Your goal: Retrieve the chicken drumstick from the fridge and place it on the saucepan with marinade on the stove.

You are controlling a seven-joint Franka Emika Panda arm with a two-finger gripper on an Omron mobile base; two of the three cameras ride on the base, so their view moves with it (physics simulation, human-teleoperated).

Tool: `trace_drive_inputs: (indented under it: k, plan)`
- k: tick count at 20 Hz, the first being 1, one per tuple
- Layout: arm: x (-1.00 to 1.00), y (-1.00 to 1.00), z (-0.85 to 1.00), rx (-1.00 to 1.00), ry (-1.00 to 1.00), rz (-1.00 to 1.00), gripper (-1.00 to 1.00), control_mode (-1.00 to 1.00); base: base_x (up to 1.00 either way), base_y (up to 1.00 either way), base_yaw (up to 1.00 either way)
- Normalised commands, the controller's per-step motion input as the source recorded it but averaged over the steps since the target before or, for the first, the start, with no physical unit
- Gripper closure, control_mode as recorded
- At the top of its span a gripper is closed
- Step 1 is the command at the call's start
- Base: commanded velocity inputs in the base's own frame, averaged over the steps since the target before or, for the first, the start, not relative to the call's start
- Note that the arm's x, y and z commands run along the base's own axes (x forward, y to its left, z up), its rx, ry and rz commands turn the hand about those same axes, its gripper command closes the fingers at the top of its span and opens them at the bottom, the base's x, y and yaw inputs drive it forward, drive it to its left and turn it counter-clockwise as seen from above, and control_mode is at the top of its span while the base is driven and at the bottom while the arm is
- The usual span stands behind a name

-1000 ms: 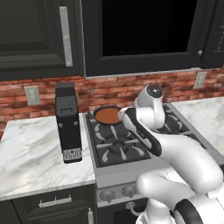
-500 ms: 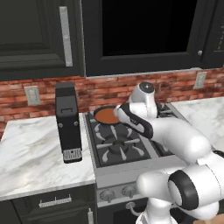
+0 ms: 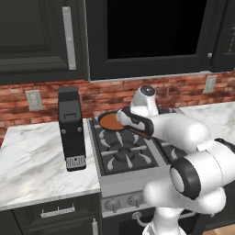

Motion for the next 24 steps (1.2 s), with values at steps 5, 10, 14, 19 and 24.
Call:
trace_drive_inputs:
  k: [5, 10, 14, 19, 24]
  plan:
    - [0.3, 0.04, -0.11, 0.0, 0.04, 0.0, 1.0, -1.0, 0.0, 0.0, 0.0]
    - [0.35, 0.07, -0.16, 0.0, 0.04, 0.0, 1.0, -1.0, 0.0, 0.0, 0.0]
    - [0.37, 0.13, -0.23, 0.0, 0.04, 0.0, 1.0, -1.0, 0.0, 0.0, 0.0]
    - [0.38, 0.13, -0.18, 0.0, 0.03, 0.0, 1.0, -1.0, 0.0, 0.0, 0.0]
    - [0.33, 0.02, -0.08, 0.0, 0.0, 0.0, 1.0, -1.0, 0.0, 0.0, 0.0]
